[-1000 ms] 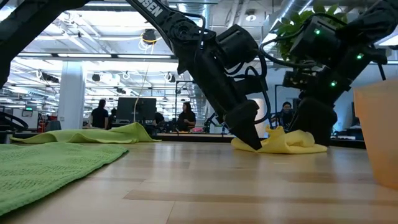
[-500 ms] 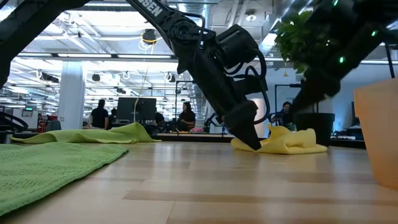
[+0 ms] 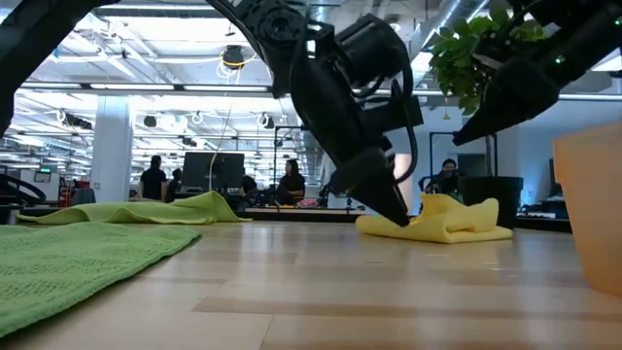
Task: Fold microfiber towels
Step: Fold the yellow microfiber towel, then put the folded yellow microfiber towel into the orange bin
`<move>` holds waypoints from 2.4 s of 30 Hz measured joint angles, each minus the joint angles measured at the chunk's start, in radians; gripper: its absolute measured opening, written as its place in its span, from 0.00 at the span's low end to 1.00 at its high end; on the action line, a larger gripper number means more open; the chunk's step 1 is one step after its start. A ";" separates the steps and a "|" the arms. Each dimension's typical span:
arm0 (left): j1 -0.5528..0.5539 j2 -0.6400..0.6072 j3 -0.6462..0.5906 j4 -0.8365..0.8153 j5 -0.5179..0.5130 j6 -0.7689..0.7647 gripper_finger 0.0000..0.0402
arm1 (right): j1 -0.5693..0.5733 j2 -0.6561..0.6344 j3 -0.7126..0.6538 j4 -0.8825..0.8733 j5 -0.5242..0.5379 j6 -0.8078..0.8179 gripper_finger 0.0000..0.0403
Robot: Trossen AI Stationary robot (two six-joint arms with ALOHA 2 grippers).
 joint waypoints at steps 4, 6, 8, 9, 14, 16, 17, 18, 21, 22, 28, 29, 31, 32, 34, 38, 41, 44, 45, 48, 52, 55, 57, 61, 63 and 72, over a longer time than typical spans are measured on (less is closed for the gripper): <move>-0.016 -0.003 0.000 -0.001 0.001 0.020 0.50 | 0.007 0.012 0.000 -0.006 0.000 0.000 0.56; -0.024 -0.003 0.000 -0.006 0.001 0.043 0.49 | 0.007 0.018 0.000 -0.009 0.000 0.001 0.56; -0.033 -0.003 0.001 -0.010 0.018 0.059 0.49 | 0.007 0.022 0.000 -0.007 0.000 0.006 0.56; -0.036 -0.003 0.001 -0.017 0.036 0.064 0.49 | 0.007 0.023 0.000 -0.010 0.000 0.006 0.56; -0.045 -0.001 0.001 -0.007 0.070 0.081 0.50 | 0.007 0.023 0.000 -0.012 0.000 0.006 0.56; -0.044 0.012 0.003 0.012 0.070 0.090 0.49 | 0.007 0.023 0.000 -0.012 0.000 0.006 0.56; -0.044 0.019 0.003 0.016 0.070 0.093 0.49 | 0.007 0.023 0.000 -0.012 0.000 0.007 0.56; -0.043 0.030 0.003 0.015 0.069 0.093 0.50 | 0.007 0.023 0.000 -0.012 0.000 0.007 0.56; -0.042 0.046 0.004 0.049 0.069 0.093 0.49 | 0.007 0.023 0.000 -0.013 0.000 0.008 0.56; -0.042 0.048 0.004 0.052 0.069 0.093 0.49 | 0.007 0.023 0.000 -0.014 0.000 0.008 0.56; -0.045 0.059 0.005 0.071 -0.012 0.040 0.49 | 0.007 0.023 0.000 -0.014 0.000 0.008 0.56; -0.044 0.060 0.005 0.069 -0.020 0.035 0.48 | 0.007 0.023 0.000 -0.014 0.000 0.008 0.56; -0.043 0.061 0.005 0.068 -0.028 0.014 0.43 | 0.007 0.023 0.000 -0.014 -0.006 0.008 0.56; -0.042 0.061 0.005 0.071 -0.031 0.008 0.40 | 0.007 0.023 0.000 -0.014 -0.012 0.008 0.56; -0.042 0.063 0.004 0.076 -0.037 0.008 0.31 | 0.007 0.023 0.000 -0.014 -0.027 0.008 0.56; -0.041 0.065 0.003 0.073 -0.044 -0.010 0.08 | 0.008 0.020 0.000 -0.022 -0.031 0.008 0.56; -0.038 0.063 0.006 0.068 -0.039 -0.056 0.03 | 0.008 0.007 0.000 -0.055 -0.034 0.008 0.56; -0.042 0.063 0.043 0.022 -0.041 -0.099 0.02 | 0.011 -0.018 0.000 -0.093 -0.034 0.008 0.56; -0.044 0.063 0.064 0.000 -0.040 -0.109 0.01 | 0.014 -0.027 0.000 -0.105 -0.034 0.007 0.56; -0.063 0.061 0.135 -0.060 -0.032 -0.163 0.01 | 0.032 -0.061 0.000 -0.143 -0.034 0.007 0.56; -0.094 0.061 0.228 -0.158 -0.025 -0.253 0.00 | 0.073 -0.108 0.000 -0.195 -0.034 0.006 0.56; -0.126 0.060 0.290 -0.211 -0.026 -0.320 0.00 | 0.109 -0.139 0.000 -0.222 -0.034 0.007 0.56; -0.150 0.059 0.322 -0.220 -0.025 -0.371 0.00 | 0.135 -0.157 0.000 -0.236 -0.035 0.006 0.56; -0.192 0.057 0.383 -0.235 -0.019 -0.443 0.00 | 0.187 -0.183 0.000 -0.273 -0.034 -0.002 0.56; -0.210 0.057 0.399 -0.235 -0.019 -0.480 0.00 | 0.211 -0.190 0.000 -0.277 -0.033 -0.002 0.56; -0.290 0.057 0.408 -0.215 -0.058 -0.556 0.00 | 0.276 -0.197 0.000 -0.276 -0.030 -0.002 0.56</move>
